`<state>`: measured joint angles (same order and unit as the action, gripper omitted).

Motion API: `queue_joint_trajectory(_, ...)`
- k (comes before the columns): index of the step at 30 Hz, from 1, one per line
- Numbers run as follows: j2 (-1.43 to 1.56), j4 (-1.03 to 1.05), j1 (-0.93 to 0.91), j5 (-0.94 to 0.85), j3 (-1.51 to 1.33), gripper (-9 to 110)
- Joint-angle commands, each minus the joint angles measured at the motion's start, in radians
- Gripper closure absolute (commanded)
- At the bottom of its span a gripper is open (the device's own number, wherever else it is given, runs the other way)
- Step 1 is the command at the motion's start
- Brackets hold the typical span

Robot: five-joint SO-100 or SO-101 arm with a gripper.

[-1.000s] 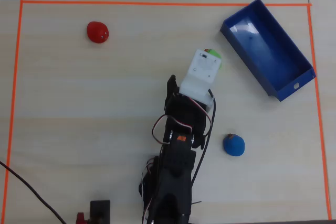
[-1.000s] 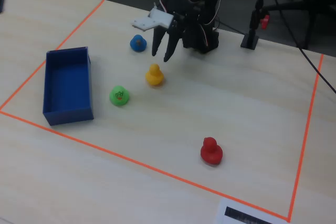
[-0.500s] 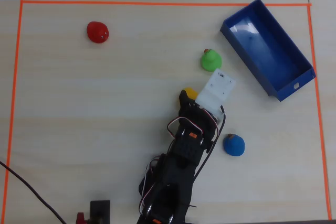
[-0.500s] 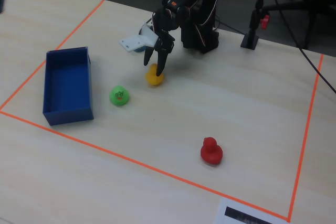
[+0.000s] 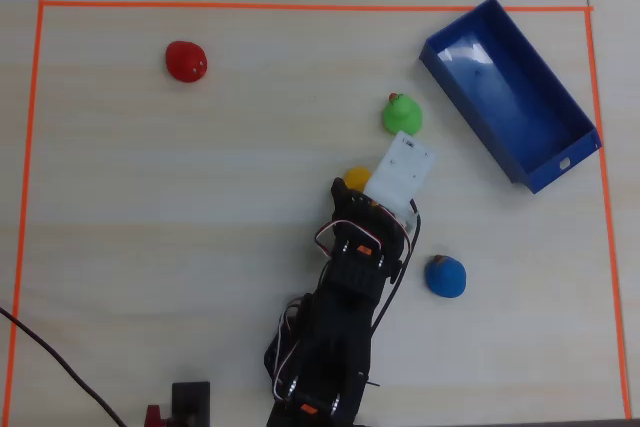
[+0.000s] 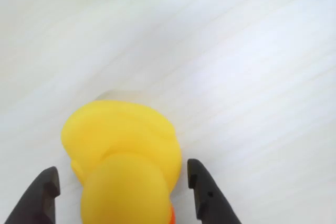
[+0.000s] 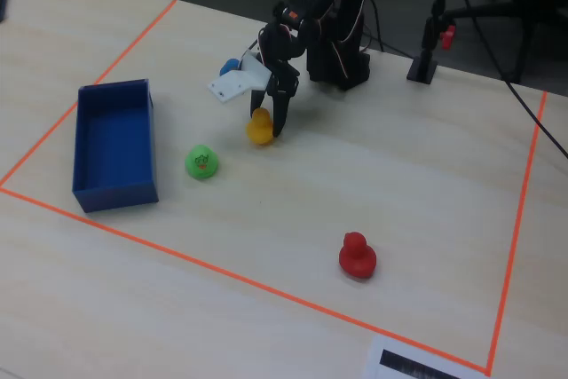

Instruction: Grasp yellow duck and put it into box.

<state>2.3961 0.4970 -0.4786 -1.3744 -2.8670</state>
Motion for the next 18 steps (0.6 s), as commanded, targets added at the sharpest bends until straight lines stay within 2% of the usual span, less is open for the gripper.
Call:
queue_joint_trajectory(1,-0.014,-0.040,0.029,0.012,0.060,68)
queue_joint_trajectory(14,-0.091,-0.063,0.029,0.020,0.123,67)
queue_joint_trajectory(16,-0.106,-0.055,0.025,-0.003,0.135,72)
queue_joint_trajectory(18,-0.117,-0.040,0.020,-0.020,0.147,87)
